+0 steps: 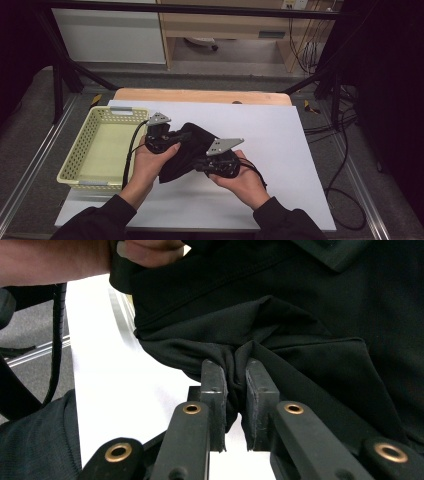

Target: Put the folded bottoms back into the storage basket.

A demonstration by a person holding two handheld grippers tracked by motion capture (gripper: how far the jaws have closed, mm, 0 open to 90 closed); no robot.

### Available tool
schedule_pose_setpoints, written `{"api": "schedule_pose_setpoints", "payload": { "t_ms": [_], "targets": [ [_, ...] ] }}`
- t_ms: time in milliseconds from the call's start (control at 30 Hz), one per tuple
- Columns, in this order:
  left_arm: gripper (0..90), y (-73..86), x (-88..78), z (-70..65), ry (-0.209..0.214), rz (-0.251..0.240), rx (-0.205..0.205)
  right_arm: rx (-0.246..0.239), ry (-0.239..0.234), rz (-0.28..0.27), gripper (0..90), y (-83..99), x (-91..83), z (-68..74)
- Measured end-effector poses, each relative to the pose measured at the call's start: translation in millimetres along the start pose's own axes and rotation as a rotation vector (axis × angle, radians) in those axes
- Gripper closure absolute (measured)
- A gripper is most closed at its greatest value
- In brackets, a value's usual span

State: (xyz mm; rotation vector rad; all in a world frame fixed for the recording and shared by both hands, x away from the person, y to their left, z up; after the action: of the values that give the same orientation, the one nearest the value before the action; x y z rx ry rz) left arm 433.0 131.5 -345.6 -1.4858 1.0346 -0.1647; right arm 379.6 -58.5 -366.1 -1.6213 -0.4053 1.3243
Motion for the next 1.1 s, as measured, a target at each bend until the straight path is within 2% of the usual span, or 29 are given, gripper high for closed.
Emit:
{"api": "schedule_pose_setpoints", "payload": {
  "t_ms": [267,600,900,1100],
  "targets": [
    [76.4,-8.2,-3.9,4.0,-0.012,-0.017,-0.01,-0.006,0.0,-0.005,81.8,-10.2,-2.8,-2.6],
    [76.4,-23.5,-17.2,15.7,-0.045,-0.044,-0.017,-0.031,0.01,-0.022,81.9,-38.3,-0.7,-4.4],
    [76.4,-34.8,-36.2,33.3,-0.08,-0.061,-0.02,-0.061,0.002,-0.027,81.8,-66.1,13.8,-3.8],
    [76.4,-40.6,-47.4,50.0,-0.092,-0.073,-0.04,-0.069,-0.011,-0.031,81.9,-82.0,23.4,-5.4]
  ]
}}
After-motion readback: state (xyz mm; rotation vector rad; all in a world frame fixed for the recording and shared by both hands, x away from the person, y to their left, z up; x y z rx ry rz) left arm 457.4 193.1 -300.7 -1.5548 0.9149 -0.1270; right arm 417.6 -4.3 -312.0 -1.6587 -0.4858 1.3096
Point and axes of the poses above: each handheld gripper's, and its own axes: x roughly forward along the jaws, y roughly out of its underside, z roughly to its left, the point moved 2 cm from there along x, roughly forward along the jaws, and after that the axes turned 1 degree about y, right-handed, at the moved point
